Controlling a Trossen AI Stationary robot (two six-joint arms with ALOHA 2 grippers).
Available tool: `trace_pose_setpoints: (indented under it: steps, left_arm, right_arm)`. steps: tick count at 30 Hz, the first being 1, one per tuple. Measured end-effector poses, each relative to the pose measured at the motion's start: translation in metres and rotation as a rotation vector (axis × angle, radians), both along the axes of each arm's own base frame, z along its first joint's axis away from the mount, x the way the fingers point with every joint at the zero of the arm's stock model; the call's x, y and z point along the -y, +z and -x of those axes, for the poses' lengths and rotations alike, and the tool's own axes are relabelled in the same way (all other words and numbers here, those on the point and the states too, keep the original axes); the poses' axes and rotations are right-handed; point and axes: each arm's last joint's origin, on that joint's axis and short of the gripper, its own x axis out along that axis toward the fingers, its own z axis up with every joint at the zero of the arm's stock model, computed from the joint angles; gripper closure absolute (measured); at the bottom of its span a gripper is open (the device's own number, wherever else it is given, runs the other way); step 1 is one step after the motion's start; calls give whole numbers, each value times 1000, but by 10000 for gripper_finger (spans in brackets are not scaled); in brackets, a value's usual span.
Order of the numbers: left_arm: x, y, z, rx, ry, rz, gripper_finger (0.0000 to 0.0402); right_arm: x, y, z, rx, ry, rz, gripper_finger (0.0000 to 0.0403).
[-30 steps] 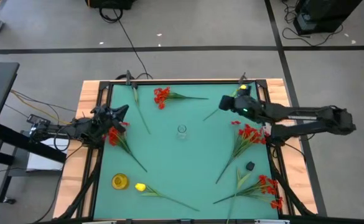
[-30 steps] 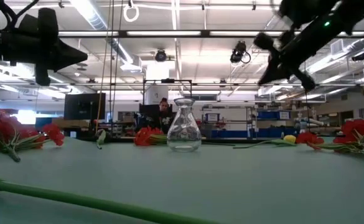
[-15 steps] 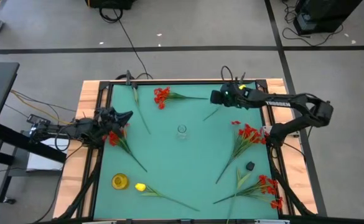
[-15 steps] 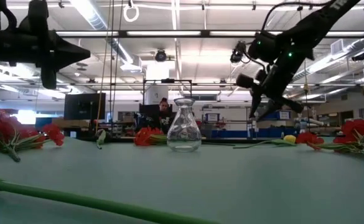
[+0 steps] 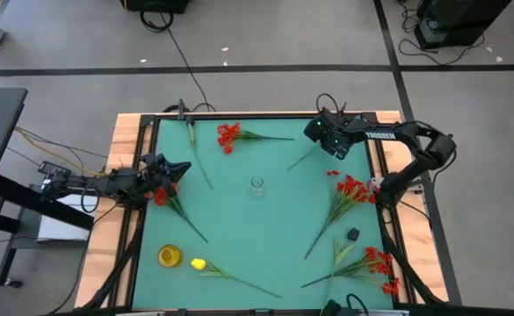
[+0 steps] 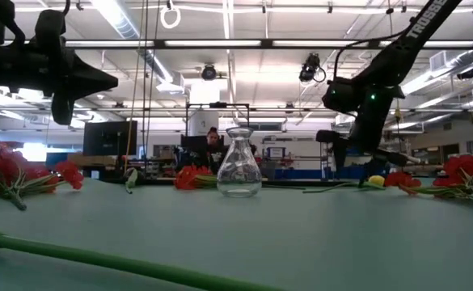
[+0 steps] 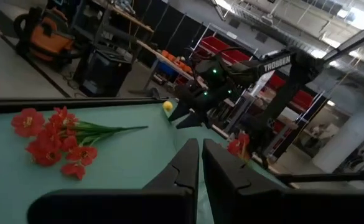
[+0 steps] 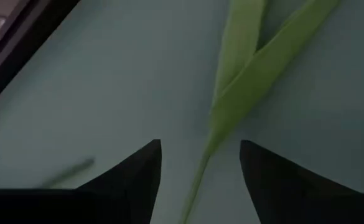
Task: Sort flowers into vase by color
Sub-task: Put the yellow tulip into the transparent vase
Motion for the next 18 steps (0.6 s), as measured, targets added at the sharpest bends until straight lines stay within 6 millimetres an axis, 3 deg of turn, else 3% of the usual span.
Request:
trace_pose_setpoints:
  steps: [8,16,18]
  left_arm:
    - [-1,-1,0,-32,39,-42,374]
    - [-4,-5,-1,-83,179,-34,374]
    - [-4,-6,-1,-93,199,-34,374]
  right_arm:
    - [11,-14,5,-15,45,-55,229]
    - [9,-10,7,-90,175,9,379]
    - [11,-7,6,-90,217,50,388]
